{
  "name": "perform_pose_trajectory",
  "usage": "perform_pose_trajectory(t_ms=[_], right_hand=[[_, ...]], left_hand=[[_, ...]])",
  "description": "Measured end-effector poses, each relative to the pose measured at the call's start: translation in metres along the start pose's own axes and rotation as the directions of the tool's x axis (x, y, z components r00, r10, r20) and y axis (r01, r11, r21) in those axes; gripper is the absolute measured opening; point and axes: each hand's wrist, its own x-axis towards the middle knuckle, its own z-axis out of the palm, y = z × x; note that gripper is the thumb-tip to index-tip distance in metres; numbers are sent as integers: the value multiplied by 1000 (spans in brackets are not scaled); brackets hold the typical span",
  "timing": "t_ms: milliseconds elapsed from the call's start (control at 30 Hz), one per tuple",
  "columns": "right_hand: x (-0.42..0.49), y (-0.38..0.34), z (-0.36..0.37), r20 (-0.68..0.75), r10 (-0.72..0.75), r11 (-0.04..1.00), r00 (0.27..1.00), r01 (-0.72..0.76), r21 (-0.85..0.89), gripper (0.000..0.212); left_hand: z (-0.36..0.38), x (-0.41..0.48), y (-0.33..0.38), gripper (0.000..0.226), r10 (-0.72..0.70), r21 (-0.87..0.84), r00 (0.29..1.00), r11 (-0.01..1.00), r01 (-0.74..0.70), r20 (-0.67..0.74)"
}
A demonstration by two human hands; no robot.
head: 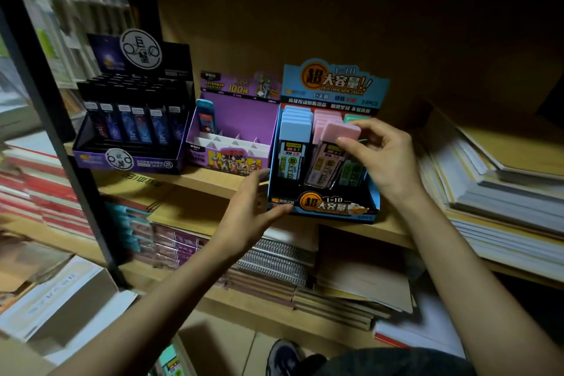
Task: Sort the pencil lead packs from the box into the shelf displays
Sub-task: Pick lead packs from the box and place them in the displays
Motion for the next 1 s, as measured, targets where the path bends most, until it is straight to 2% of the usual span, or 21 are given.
perform_pose_trajectory(t_ms=[300,367,500,600,767,867,933,1000], right_hand=[[2,7,2,64,46,998,997,-42,-55,34],[-1,10,8,46,31,989,998,-24,-146,34],[-6,12,11,40,-173,882,984,173,-439,29],[-4,10,8,33,-223,820,974,206,-533,29],[-5,2,0,69,-145,818,987,159,-553,36],[-17,-15,8,125,-170,865,977,209,-457,27],[-35,-28,31,224,-200,898,954,270,-348,16],[-63,-34,68,403,-145,932,903,262,-249,12]], left_hand=[[0,0,-1,63,4,-12,1000,1000,-4,-4],[1,0,0,63,-2,-13,1000,1000,2,-4],[-2,0,2,63,0,22,1000,1000,0,6],[-8,-3,4,60,2,95,1000,995,-5,27],[-33,-30,2,49,-26,160,999,987,18,44],[-63,-63,-13,32,-94,194,991,978,73,99],[-85,-90,-28,24,-184,245,977,957,153,110],[-108,-117,-49,21,-288,300,953,921,248,95]])
